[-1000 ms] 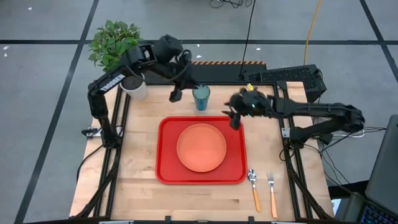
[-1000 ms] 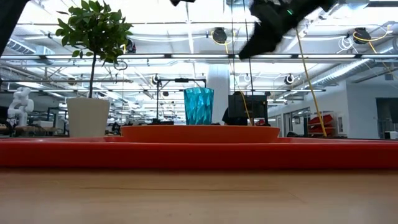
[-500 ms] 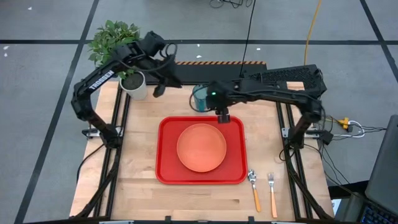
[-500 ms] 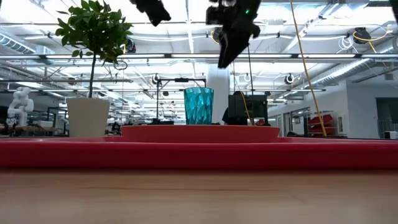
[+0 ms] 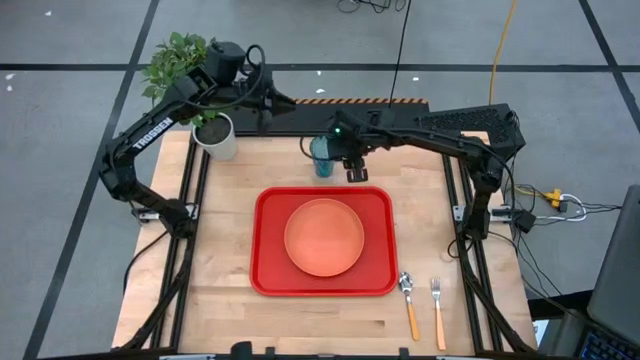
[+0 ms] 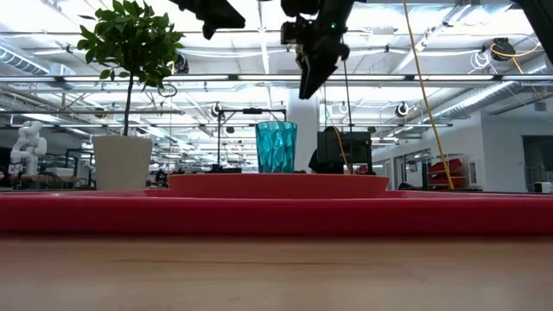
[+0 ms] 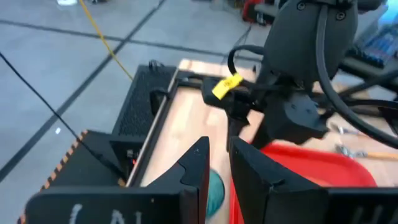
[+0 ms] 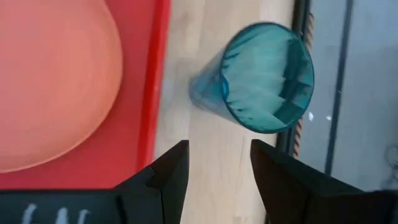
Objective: Pick and place plate/cup/fork/spoon on tray
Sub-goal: Put the blue cup on the red tray to the top right of the orange plate
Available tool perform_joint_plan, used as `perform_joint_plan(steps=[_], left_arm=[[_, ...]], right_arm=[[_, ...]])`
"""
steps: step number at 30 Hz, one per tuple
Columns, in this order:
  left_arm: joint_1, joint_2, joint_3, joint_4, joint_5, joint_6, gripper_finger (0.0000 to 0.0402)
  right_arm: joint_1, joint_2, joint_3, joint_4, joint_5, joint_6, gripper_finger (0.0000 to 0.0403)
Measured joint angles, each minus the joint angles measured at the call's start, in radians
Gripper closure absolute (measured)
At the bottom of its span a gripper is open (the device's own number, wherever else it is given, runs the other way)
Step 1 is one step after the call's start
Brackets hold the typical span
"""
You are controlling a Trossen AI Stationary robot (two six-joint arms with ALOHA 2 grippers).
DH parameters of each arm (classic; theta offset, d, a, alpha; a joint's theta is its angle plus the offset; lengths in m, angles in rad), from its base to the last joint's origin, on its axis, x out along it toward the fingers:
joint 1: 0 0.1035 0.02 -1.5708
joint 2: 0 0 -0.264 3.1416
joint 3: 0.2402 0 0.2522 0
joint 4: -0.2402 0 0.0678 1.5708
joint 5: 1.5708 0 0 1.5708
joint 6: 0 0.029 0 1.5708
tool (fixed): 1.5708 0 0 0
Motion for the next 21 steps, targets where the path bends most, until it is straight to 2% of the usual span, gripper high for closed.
perform_joint_plan(steps=[8, 14, 19, 21], left_arm=[[-0.008, -0.001, -0.078, 0.156, -0.002, -0.014, 0.0337], [0.009, -0.001, -0.105, 0.17, 0.002, -0.005, 0.0337], [0.027, -0.011, -0.154, 0.166, 0.003, 0.008, 0.0337], [0.033, -0.021, -0.18, 0.175, 0.004, 0.021, 0.0337]], right_arm=[[-0.023, 0.068, 0.086, -0.094, -0.01, -0.061, 0.0238], [-0.045, 0.149, 0.17, -0.116, -0.011, -0.089, 0.0239], [-0.066, 0.153, 0.178, -0.095, -0.017, -0.107, 0.0238], [-0.073, 0.154, 0.178, -0.078, -0.057, -0.099, 0.0239]])
